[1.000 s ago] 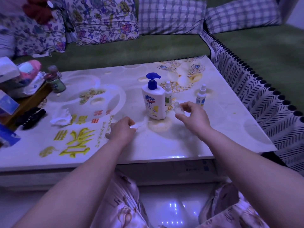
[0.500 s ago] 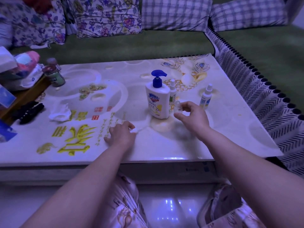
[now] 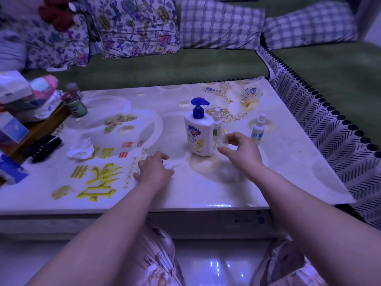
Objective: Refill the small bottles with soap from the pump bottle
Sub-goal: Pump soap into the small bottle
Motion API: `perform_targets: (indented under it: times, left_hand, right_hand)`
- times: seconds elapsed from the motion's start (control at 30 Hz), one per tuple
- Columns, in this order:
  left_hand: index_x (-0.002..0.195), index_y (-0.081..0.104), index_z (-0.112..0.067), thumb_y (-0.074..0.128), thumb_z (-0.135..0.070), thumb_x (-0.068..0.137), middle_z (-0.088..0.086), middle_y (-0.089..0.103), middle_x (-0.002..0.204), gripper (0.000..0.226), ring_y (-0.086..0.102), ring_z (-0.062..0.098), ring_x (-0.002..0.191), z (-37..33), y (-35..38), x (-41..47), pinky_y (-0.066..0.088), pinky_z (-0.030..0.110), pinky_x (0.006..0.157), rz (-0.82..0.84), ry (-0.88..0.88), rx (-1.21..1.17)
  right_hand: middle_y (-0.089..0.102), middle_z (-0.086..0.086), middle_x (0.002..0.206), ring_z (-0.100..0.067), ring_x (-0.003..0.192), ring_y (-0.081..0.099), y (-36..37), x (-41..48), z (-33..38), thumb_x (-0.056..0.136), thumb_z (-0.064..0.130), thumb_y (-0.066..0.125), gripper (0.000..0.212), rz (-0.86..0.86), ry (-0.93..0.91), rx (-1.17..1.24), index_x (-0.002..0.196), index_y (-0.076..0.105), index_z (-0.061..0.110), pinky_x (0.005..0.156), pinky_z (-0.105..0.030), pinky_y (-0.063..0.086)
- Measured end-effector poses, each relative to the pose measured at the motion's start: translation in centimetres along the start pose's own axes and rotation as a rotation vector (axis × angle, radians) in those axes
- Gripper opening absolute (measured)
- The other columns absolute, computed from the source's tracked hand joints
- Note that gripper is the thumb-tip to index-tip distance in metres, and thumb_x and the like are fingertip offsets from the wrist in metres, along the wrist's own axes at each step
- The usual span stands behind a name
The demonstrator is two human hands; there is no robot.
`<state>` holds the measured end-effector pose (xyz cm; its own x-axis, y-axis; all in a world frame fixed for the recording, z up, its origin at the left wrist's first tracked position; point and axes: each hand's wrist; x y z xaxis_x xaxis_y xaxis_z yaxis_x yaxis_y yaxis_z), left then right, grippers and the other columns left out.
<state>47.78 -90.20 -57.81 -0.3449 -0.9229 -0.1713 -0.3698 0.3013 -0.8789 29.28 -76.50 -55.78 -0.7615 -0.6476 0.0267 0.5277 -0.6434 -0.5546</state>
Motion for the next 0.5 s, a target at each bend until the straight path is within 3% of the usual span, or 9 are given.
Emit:
perform_targets:
  times: [0.17,0.27,0.5]
  left_hand:
    - [0.108,0.060,-0.025,0.066,-0.024,0.082,-0.002,0.060,0.112,0.027,0.039,0.025,0.119,-2.2,-1.8,0.1,0.041,0.042,0.097,-0.072,0.120,-0.129]
    - [0.103,0.062,-0.024,0.065,-0.025,0.083,-0.003,0.061,0.110,0.021,0.047,0.023,0.116,-4.0,-3.1,0.4,0.045,0.040,0.093,-0.125,0.199,-0.160]
    - [0.121,0.053,-0.022,0.053,-0.012,0.089,-0.006,0.054,0.124,0.033,0.038,0.016,0.123,-9.0,-6.6,0.4,0.041,0.032,0.090,-0.286,0.419,-0.164]
  right_hand:
    - [0.067,0.011,0.114,-0.011,0.109,0.060,-1.1,0.3,1.1,0.075,0.032,0.076,0.035,0.001,0.021,-0.022,0.108,0.066,0.024,0.096,-0.038,0.048]
    - [0.069,0.010,0.107,-0.013,0.105,0.062,-1.5,0.7,1.7,0.073,0.032,0.076,0.032,0.010,0.027,-0.026,0.102,0.067,0.024,0.093,-0.039,0.050]
    - [0.070,0.014,0.096,-0.012,0.098,0.065,-2.1,2.2,3.5,0.068,0.039,0.075,0.031,-0.031,0.036,-0.020,0.096,0.068,0.030,0.090,-0.040,0.052]
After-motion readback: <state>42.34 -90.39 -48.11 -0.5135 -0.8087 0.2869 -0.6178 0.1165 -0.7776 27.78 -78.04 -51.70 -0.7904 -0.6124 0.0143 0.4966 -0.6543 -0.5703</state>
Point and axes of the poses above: each hand's wrist, its own x-axis towards the middle knuckle, its own y-axis out of the palm, z = x × y
